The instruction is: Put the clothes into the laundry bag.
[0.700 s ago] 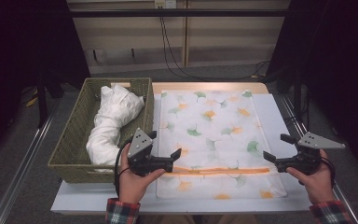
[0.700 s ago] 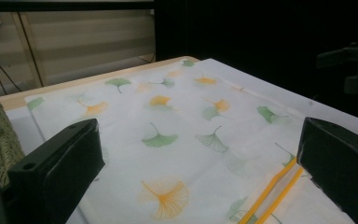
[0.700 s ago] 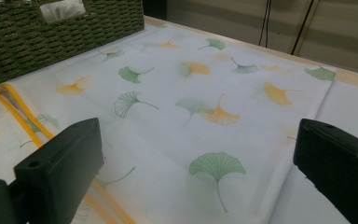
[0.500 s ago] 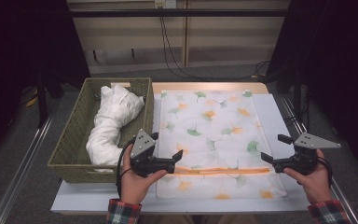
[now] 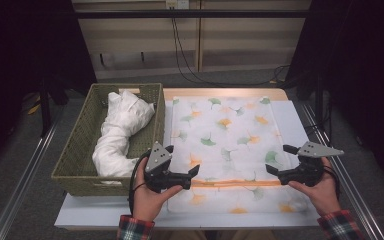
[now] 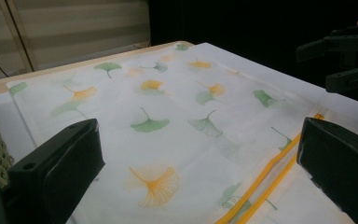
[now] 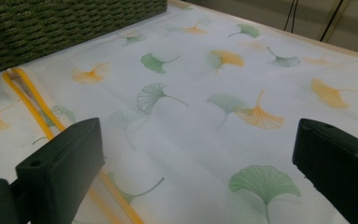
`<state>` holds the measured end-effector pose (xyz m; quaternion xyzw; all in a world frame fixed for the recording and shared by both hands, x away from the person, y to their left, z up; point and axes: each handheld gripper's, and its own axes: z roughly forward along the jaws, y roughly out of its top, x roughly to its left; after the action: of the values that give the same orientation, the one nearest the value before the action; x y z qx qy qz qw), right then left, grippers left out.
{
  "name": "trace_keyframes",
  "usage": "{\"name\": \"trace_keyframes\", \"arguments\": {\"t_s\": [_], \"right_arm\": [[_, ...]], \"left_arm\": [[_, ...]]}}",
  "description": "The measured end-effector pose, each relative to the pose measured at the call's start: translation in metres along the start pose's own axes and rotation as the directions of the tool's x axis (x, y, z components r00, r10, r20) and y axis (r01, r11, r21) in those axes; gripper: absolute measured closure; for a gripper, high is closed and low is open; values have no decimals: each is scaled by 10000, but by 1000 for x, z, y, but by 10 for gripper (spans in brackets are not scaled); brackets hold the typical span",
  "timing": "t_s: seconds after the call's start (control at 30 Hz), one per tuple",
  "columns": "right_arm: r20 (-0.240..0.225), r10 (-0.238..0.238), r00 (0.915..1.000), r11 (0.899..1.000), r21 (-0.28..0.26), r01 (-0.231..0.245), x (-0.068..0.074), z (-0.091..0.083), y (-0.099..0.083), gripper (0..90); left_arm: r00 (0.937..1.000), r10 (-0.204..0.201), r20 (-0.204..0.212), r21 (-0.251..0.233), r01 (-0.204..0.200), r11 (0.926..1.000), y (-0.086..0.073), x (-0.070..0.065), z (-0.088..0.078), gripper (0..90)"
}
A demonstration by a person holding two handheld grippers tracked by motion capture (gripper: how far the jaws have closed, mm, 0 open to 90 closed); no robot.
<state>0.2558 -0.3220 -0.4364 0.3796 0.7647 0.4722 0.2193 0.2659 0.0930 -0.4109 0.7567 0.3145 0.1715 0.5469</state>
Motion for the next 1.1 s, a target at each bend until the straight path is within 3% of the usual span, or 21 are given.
{"name": "trace_keyframes", "arguments": {"t_s": [0.27,0.3,0.53,0.87,1.1], "right_arm": [[-750,-395,9964,9975,556,437,19,26,1,79],[-1066,-521,9929,9957,703,597,24,32,1,120],[-1760,-1026,9790,9834,1301,1265,41,55,-2,159],[-2297,-1282,9648,9688,1792,1713,51,73,-7,226],[-2469,-1473,9578,9600,1975,1985,52,80,-10,356]], "left_arm": [[9999,-131,-88,39,132,9999,-1,-1,1,0],[9999,-143,83,-35,144,9999,-1,0,1,0],[10000,-41,-47,84,41,10000,0,0,2,0],[10000,-40,-9,143,40,9999,-1,1,4,0],[9999,-110,-34,128,111,9999,-2,1,4,0]]}}
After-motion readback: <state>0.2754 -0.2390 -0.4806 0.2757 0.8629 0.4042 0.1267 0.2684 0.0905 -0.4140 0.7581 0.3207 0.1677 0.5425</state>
